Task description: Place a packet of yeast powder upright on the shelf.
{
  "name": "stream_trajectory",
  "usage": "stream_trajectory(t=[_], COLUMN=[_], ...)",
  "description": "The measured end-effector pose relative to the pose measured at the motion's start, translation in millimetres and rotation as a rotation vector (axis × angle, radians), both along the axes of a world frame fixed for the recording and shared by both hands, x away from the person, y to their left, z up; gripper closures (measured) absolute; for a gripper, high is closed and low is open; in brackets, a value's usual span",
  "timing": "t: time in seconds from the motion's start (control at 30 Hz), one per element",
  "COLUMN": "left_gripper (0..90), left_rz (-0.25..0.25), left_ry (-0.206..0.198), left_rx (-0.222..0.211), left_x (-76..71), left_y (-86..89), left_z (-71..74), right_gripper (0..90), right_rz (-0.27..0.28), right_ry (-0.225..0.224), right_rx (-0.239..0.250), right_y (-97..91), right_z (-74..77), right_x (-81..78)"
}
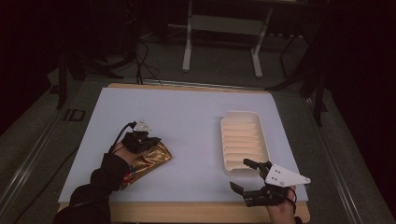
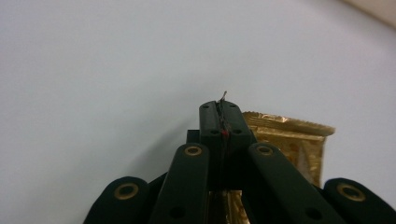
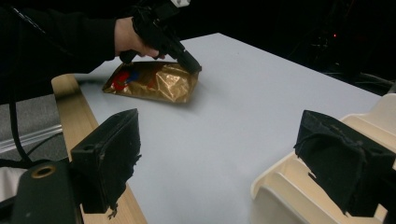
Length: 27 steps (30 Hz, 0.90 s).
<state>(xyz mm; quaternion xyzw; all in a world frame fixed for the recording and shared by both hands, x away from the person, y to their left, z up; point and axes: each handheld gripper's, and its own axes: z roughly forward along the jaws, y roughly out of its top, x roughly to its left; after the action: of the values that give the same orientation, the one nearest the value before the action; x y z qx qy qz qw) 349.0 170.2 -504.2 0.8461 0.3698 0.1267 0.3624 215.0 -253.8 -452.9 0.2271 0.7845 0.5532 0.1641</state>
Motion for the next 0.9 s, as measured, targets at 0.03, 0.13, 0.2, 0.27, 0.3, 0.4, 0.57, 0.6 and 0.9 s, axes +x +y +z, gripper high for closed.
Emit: stream_trajectory(t=[0.03,0.13,0.2,0.27,0.3,0.4,0.57,0.6,0.9], left_gripper=[90.0,90.0,90.0,90.0,90.0,90.0,90.0,90.0,90.0], left_rz=[0.002,0.005,-0.005,-0.014,-0.015,-0.031,-0.052,-0.058,-0.082], left_ry=[-0.002,-0.002,-0.010,-0.013,-0.024,-0.032,-0.044,-0.058,-0.113], left_rx=[-0.010,-0.016,-0.017,-0.020,-0.018,-0.041,-0.067,-0.080,-0.136], left_x=[-0.6,-3.3,-6.6,-10.5,-12.7,-18.9,-28.9,-33.7,-48.6], left_y=[1.4,4.2,4.3,3.3,2.6,1.8,-0.4,-1.8,-6.9], left_z=[2.2,8.1,12.5,17.1,19.5,26.4,36.5,41.0,59.2], right_gripper=[13.9,13.9,14.0,14.5,15.2,16.3,16.5,16.4,14.4], right_rz=[0.001,0.002,0.002,0.001,-0.002,0.003,0.032,0.024,-0.026], right_ry=[-0.002,-0.004,-0.001,0.000,0.008,0.029,0.038,0.015,-0.029], right_rx=[0.001,0.004,0.001,-0.007,-0.012,-0.004,0.034,0.019,-0.021], right_y=[-0.1,-0.1,0.3,0.9,1.4,1.1,-1.0,-0.5,1.6], right_z=[0.2,0.4,0.2,-0.1,-0.4,-0.4,1.6,1.8,6.0], right_x=[-0.1,-0.4,-0.3,0.1,0.3,0.7,1.7,1.2,-1.3])
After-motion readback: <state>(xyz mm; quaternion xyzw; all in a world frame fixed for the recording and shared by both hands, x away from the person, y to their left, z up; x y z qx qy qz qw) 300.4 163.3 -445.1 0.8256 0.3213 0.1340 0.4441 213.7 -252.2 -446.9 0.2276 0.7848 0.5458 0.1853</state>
